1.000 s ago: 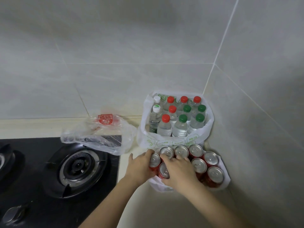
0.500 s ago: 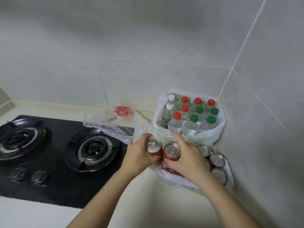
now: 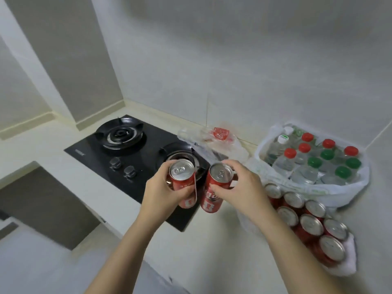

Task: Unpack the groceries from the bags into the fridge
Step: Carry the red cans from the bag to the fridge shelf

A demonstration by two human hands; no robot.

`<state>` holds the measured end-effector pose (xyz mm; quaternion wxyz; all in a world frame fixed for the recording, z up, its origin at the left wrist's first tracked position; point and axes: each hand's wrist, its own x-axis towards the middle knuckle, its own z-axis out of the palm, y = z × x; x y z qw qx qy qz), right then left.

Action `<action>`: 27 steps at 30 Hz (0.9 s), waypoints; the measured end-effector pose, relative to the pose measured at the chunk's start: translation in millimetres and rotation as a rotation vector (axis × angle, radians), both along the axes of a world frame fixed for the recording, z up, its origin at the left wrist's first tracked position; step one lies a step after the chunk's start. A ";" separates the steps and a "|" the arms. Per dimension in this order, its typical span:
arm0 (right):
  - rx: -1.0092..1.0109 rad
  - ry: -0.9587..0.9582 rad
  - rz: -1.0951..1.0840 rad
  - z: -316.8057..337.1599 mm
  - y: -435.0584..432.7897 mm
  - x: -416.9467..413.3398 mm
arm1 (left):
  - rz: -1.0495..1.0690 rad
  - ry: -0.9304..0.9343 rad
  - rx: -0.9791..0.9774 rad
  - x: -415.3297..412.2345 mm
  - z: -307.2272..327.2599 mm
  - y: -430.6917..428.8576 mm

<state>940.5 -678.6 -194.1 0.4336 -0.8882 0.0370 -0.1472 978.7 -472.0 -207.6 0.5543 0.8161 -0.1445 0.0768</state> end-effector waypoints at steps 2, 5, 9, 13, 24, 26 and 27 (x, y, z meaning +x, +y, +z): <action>-0.022 0.054 0.019 -24.8 13.8 0.5 | 0.068 0.062 0.046 -11.4 -26.3 20.1; -0.054 0.136 0.020 -61.7 31.2 -2.3 | 0.173 0.150 0.099 -27.7 -66.6 40.8; -0.087 0.169 -0.013 -94.7 46.1 -6.7 | 0.265 0.201 0.091 -43.0 -103.9 48.9; -0.101 0.199 -0.028 -111.3 50.8 -9.1 | 0.319 0.217 0.065 -49.2 -123.8 48.4; -0.115 0.189 -0.007 -124.4 50.9 -9.8 | 0.304 0.228 0.032 -47.7 -137.5 41.4; -0.111 0.182 -0.001 -124.9 49.5 -8.9 | 0.303 0.221 0.033 -47.3 -137.8 41.0; -0.104 0.178 0.003 -125.3 49.1 -8.6 | 0.301 0.218 0.033 -47.0 -138.1 41.1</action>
